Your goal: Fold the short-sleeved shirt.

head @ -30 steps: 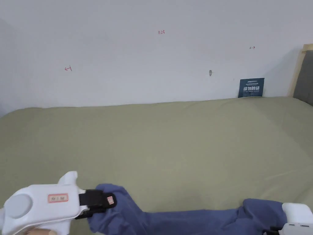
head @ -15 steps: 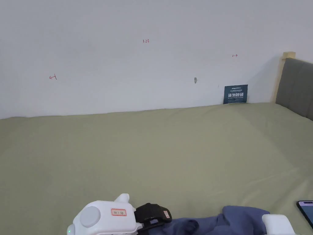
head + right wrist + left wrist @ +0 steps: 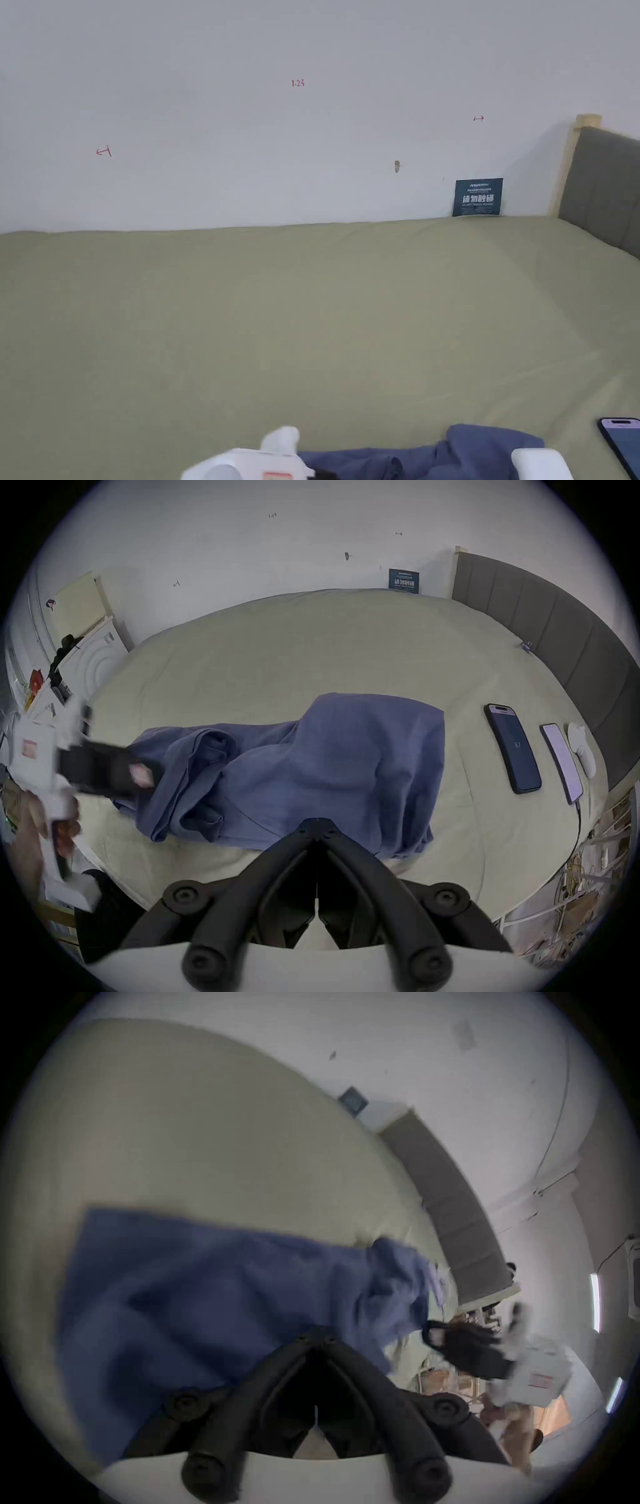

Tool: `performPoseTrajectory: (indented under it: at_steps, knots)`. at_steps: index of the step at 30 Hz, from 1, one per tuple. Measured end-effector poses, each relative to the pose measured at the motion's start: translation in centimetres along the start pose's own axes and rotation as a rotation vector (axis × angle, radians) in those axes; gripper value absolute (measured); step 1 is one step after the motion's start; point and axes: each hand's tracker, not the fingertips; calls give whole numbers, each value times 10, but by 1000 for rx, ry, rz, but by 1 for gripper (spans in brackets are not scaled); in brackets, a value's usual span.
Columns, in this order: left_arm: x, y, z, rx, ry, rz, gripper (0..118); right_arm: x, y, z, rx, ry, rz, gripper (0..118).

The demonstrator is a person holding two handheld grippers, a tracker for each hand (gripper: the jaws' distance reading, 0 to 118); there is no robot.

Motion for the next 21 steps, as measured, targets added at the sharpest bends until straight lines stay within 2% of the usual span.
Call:
performPoseTrajectory:
  at_steps: [3,5,7,10,13,15,18,21]
  knots:
    - [-6,-21,-48,-20,50,117,0,0,0,0,-3,4,5,0]
    - [-14,-26,-48,105,-112,255,0,1,-1,-1,-13,3,5,0]
    - [-17,-25,-48,93,-114,321,0,1,-2,-3,-26,-1,6,0]
    - [-6,-22,-36,78,-68,184,0,0,-1,-6,-36,-3,15,0]
    - [-7,-12,-2,80,-107,202,0,-1,-1,-5,-31,1,13,0]
    - [-14,-2,33,128,-142,138,0,-1,-1,-5,-30,6,12,0]
    - [-39,11,85,170,-37,46,0,-2,-1,-5,-32,8,14,0]
    - [-77,13,116,165,43,71,0,-3,-1,-5,-24,9,19,0]
